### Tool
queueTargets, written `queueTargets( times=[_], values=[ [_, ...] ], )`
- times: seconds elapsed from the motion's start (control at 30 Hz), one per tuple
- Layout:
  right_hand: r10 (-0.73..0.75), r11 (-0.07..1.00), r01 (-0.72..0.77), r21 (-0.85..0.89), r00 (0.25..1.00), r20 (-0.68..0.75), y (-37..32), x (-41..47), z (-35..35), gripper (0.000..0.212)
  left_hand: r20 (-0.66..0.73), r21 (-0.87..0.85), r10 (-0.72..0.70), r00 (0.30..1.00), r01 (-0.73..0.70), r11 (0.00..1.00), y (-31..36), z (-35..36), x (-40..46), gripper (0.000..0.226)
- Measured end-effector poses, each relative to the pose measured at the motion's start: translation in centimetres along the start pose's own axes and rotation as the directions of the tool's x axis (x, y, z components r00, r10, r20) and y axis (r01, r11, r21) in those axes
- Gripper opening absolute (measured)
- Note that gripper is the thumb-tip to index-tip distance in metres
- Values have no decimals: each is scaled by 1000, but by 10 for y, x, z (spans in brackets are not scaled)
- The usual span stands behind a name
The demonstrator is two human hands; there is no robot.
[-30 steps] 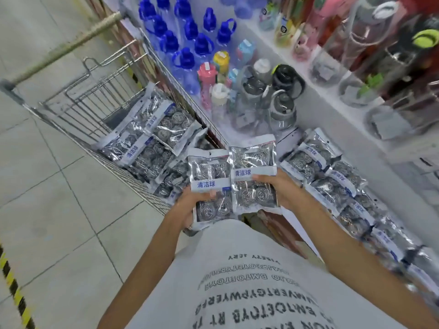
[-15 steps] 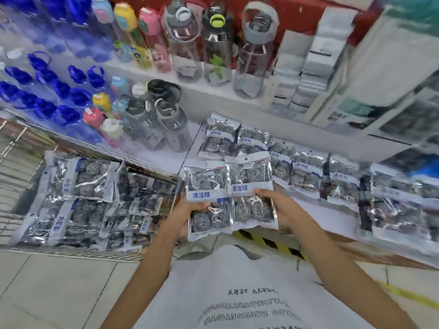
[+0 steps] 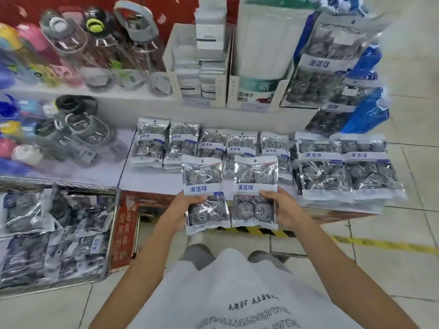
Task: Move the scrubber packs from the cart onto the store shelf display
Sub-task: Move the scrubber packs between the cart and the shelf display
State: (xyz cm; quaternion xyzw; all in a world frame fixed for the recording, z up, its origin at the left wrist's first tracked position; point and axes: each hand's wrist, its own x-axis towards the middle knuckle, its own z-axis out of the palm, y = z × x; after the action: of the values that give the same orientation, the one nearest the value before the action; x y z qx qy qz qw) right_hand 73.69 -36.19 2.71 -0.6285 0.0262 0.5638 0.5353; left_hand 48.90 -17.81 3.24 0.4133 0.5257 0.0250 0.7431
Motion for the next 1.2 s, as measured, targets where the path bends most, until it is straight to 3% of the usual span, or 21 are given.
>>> queueTargets(
  times=[0.13,0.23,0.4,0.57,0.63,0.77,0.93,1.03,1.13,1.2],
  values=[
    [1,1000,-2,-6,997,-76,-10,18,-21,31,-23,-16,-29,999,28,999,9,21,25,49],
    [23,1000,-22,7,992,-127,-24,37,-28,25,-63,14,28,998,-27,1000,22,33,49,40],
    [46,998,-52,-25,979,-197,-55,80,-45,20,-67,39,79,995,-77,996,50,46,100,43],
    [54,997,-68,-43,963,-265,-90,113,-55,13,-62,88,16,998,-11,996,75,70,153,51],
    [62,995,-83,-57,951,-303,-100,127,-63,21,-64,108,-15,998,22,994,85,84,169,43],
    [109,979,-158,-128,940,-323,-115,163,-82,42,-55,110,-76,996,82,991,98,108,200,58],
    [160,969,-206,-139,945,-287,-126,209,-99,41,-51,142,-94,994,101,985,105,130,229,32],
    [166,964,-220,-147,935,-315,-124,230,-108,50,-75,119,-91,993,100,988,108,141,243,53],
    [127,955,-213,-206,923,-364,-125,237,-104,59,-78,123,-89,993,98,988,112,146,247,91],
    [94,950,-196,-243,921,-378,-125,240,-102,69,-117,171,-54,992,74,983,112,146,251,101]
  ],
)
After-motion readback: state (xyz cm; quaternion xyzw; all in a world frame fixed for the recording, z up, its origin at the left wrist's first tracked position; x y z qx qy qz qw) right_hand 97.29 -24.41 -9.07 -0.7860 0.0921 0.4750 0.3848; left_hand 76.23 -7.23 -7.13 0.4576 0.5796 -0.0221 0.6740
